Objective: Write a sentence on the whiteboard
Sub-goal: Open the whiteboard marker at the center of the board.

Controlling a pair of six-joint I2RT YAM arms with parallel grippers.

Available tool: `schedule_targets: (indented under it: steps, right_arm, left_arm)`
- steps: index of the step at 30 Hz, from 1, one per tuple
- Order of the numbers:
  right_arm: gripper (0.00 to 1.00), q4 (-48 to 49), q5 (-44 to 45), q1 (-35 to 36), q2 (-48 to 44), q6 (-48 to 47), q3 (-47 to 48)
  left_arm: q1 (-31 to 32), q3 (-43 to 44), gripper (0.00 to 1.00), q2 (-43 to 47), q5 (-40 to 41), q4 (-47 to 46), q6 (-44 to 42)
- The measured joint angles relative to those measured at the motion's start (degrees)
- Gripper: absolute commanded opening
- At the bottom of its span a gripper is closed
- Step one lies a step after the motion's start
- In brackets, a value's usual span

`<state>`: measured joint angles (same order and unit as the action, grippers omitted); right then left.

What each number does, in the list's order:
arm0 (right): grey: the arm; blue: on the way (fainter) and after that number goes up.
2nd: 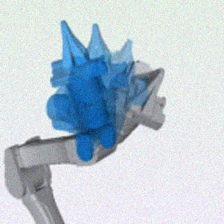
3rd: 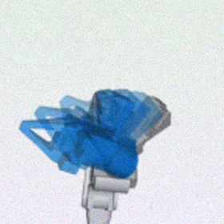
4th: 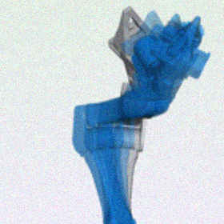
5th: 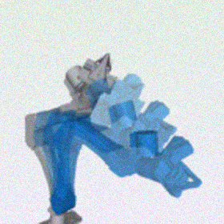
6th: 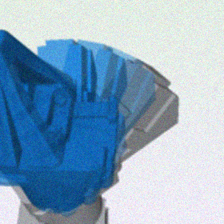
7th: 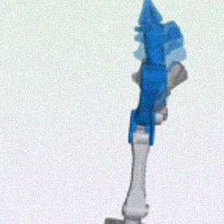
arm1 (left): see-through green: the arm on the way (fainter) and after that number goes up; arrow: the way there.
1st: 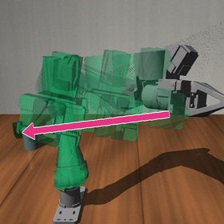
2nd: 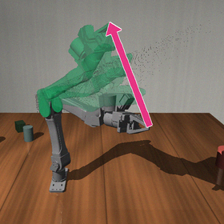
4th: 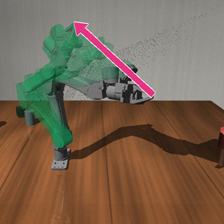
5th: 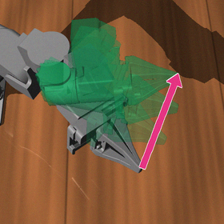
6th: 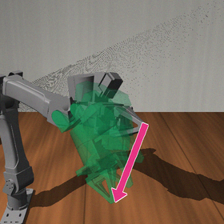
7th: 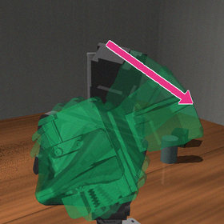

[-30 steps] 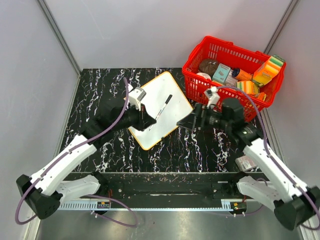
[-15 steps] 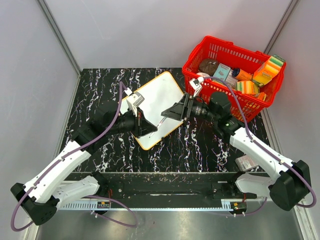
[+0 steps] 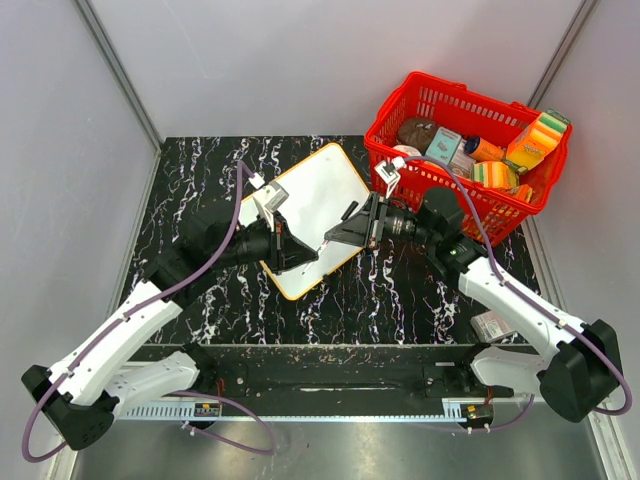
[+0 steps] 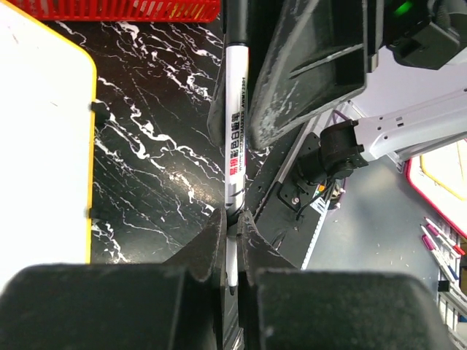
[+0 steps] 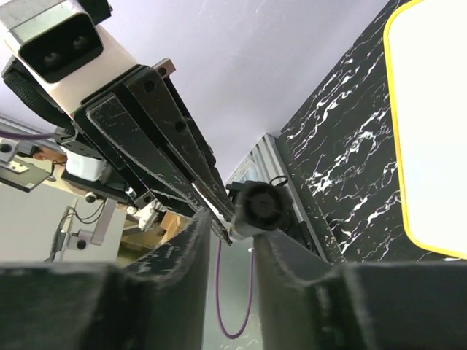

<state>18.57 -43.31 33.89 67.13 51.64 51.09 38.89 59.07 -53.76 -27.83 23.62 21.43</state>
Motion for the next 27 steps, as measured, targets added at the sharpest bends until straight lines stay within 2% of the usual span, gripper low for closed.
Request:
schedule_targets:
  steps: [1, 3, 5, 6, 7, 8, 9, 12, 15, 18, 19, 21, 22, 23, 24, 25, 26, 27]
  right_arm:
    - [0.03, 0.0, -0.1, 0.0, 0.0, -0.1, 0.0]
    - [0.0, -0.2, -0.3, 0.0, 0.0, -0.5, -0.1]
    - [0.0, -0.6, -0.1, 0.0, -0.1, -0.4, -0.3]
    - [0.0, -0.8, 0.2, 0.0, -0.4, -0.5, -0.4]
    - [0.0, -1.1, 0.7, 0.0, -0.8, -0.6, -0.6]
    - [0.0, -1.8, 1.2, 0.1, -1.4, -0.7, -0.9]
    - [0.0, -2.3, 1.7, 0.1, -2.1, -0.8, -1.1]
    - [0.0, -4.1, 5.2, 0.2, -5.2, -0.9, -2.2]
    - [0.0, -5.0, 8.4, 0.2, -7.6, -0.9, -3.3]
    - [0.0, -5.1, 11.4, 0.2, -9.1, -0.7, -4.2]
    - [0.0, -5.2, 11.9, 0.3, -9.2, -0.6, -4.4]
    - [0.0, -5.2, 13.2, 0.2, -9.3, -0.3, -4.9]
    - [0.0, -5.2, 14.0, 0.2, -9.4, -0.2, -5.1]
    - [0.0, -5.3, 14.6, 0.2, -9.6, -0.1, -5.4]
    - [0.0, -5.5, 15.3, 0.2, -9.9, 0.0, -5.6]
    - [0.07, -5.7, 16.0, 0.2, -10.3, 0.3, -5.9]
    - [0.14, -6.3, 16.8, 0.3, -11.2, 1.0, -6.2]
    - [0.26, -6.5, 16.9, 0.3, -11.5, 1.1, -6.3]
  left_arm:
    - [0.0, 0.0, 0.0, 0.0, -0.3, -0.4, 0.1]
    - [0.0, 0.0, 0.03, 0.0, -1.1, -0.9, 0.4]
    - [0.0, 0.0, 0.23, 0.0, -1.4, -1.1, 0.8]
    - [0.0, -0.1, 0.53, 0.0, -1.4, -1.1, 0.9]
    - [0.0, -0.2, 0.64, -0.1, -1.5, -1.3, 1.2]
    - [0.0, -0.3, 0.71, -0.1, -1.5, -1.3, 0.9]
    - [0.0, -0.3, 0.76, -0.2, -1.5, -1.3, 1.0]
    - [0.0, -0.4, 0.8, -0.9, -1.6, -1.6, 1.6]
    - [0.0, -0.9, 0.81, -1.9, -2.4, -3.5, 2.6]
    - [0.0, -1.6, 0.74, -3.4, -4.1, -6.7, 4.0]
    - [0.0, -1.6, 0.65, -4.2, -4.6, -7.5, 4.3]
    - [0.0, -1.6, 0.53, -5.5, -5.5, -9.2, 5.2]
    - [0.0, -1.6, 0.4, -6.1, -6.1, -10.0, 5.5]
    - [0.0, -1.6, 0.2, -6.6, -6.7, -10.8, 5.8]
    - [0.0, -1.6, 0.09, -7.0, -7.1, -11.3, 6.1]
    - [0.0, -1.6, 0.0, -7.3, -7.6, -11.8, 6.3]
    - [-0.1, -1.6, 0.0, -7.8, -8.3, -12.1, 5.8]
    - [-0.1, -1.6, 0.0, -7.8, -8.8, -12.5, 5.5]
